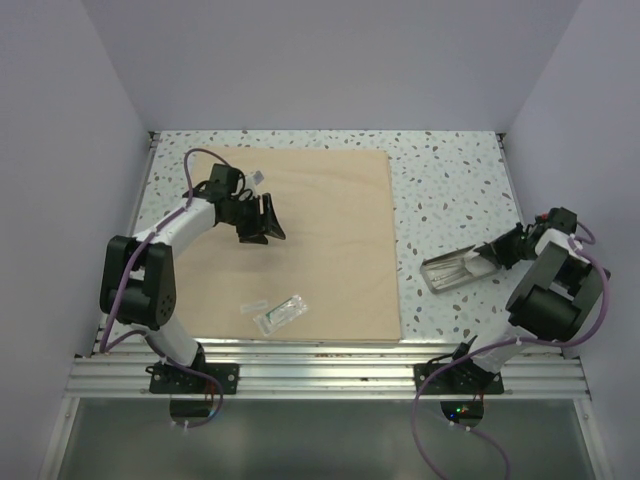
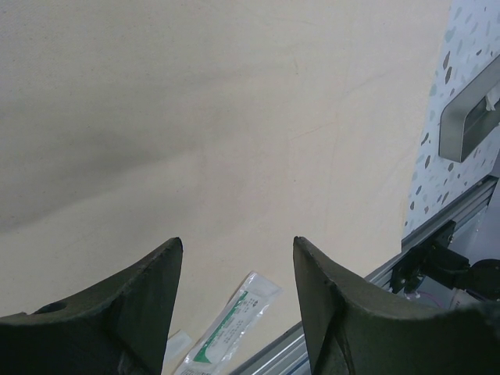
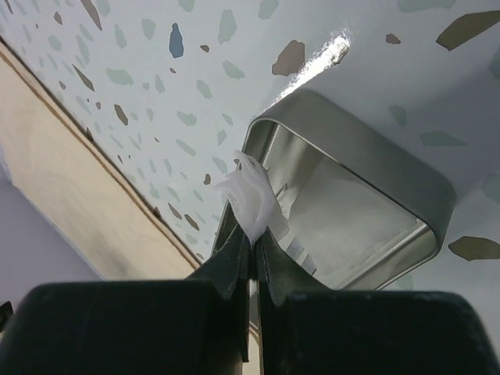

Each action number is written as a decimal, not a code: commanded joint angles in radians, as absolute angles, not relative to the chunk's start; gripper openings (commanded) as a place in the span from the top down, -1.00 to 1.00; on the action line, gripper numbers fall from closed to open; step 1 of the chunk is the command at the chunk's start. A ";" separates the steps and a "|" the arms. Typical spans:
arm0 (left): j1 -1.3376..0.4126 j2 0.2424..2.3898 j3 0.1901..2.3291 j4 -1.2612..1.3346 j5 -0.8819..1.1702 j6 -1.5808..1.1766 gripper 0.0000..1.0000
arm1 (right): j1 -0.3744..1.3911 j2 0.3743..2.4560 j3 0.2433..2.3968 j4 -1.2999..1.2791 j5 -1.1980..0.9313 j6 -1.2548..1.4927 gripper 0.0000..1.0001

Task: Prepare the surgical pack

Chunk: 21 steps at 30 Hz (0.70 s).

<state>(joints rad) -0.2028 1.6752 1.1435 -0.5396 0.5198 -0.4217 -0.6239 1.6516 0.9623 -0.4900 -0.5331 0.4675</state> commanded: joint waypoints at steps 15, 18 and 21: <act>-0.190 1.686 1.170 -0.505 0.549 -0.400 -0.24 | -0.589 1.434 0.798 -0.531 -0.618 0.518 1.00; -0.190 1.689 1.172 -0.505 0.554 -0.403 -0.24 | -0.534 1.384 0.701 -0.436 -0.640 0.609 1.00; -0.190 1.683 1.167 -0.505 0.551 -0.403 -0.24 | -0.500 1.368 0.632 -0.323 -0.661 0.719 1.00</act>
